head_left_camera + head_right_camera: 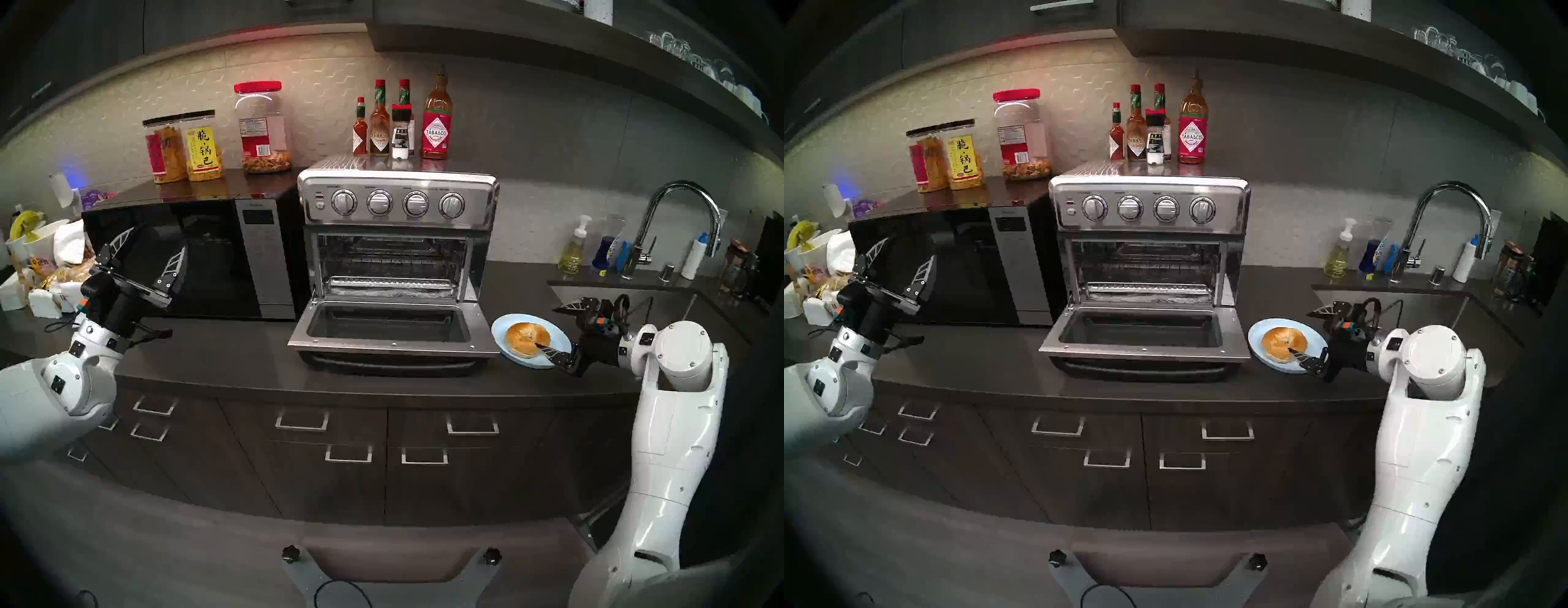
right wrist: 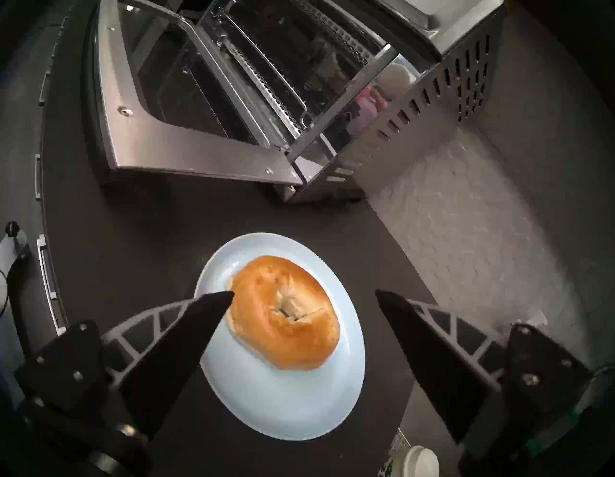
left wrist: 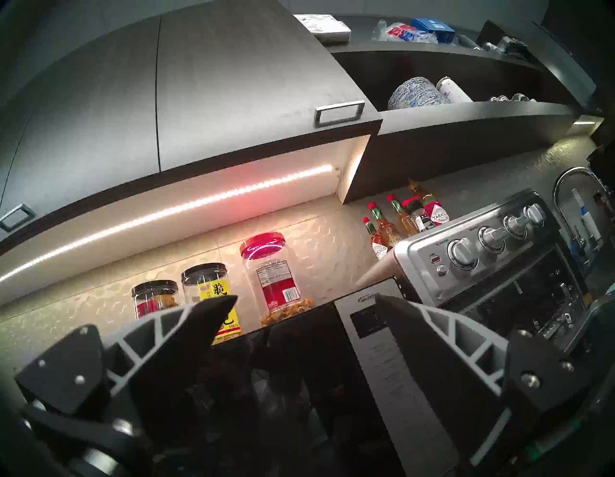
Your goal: Open the oven and place the bagel inside on the rack
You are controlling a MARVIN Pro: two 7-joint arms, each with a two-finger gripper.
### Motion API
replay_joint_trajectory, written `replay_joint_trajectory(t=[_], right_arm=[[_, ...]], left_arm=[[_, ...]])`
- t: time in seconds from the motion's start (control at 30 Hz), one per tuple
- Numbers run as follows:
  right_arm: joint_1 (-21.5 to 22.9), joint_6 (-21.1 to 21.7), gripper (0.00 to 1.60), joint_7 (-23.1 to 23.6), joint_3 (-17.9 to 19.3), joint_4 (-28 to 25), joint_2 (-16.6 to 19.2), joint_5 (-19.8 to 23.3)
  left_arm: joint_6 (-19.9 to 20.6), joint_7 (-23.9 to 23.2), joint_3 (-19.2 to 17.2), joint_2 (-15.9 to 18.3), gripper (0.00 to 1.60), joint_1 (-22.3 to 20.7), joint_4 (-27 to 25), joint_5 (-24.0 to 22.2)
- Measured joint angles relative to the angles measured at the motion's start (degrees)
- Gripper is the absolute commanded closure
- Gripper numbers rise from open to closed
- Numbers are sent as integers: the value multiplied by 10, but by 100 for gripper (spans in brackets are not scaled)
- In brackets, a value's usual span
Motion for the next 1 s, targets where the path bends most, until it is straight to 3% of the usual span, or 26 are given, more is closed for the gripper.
replay_joint_trajectory(t=[0.7, 1.0], right_arm=[[35, -13, 0, 82, -26, -2, 62, -54], [40, -19, 0, 86, -45, -21, 78, -55]], left_arm=[[0, -67, -34, 1, 0, 27, 11, -53], [0, -96, -48, 1, 0, 37, 15, -74]])
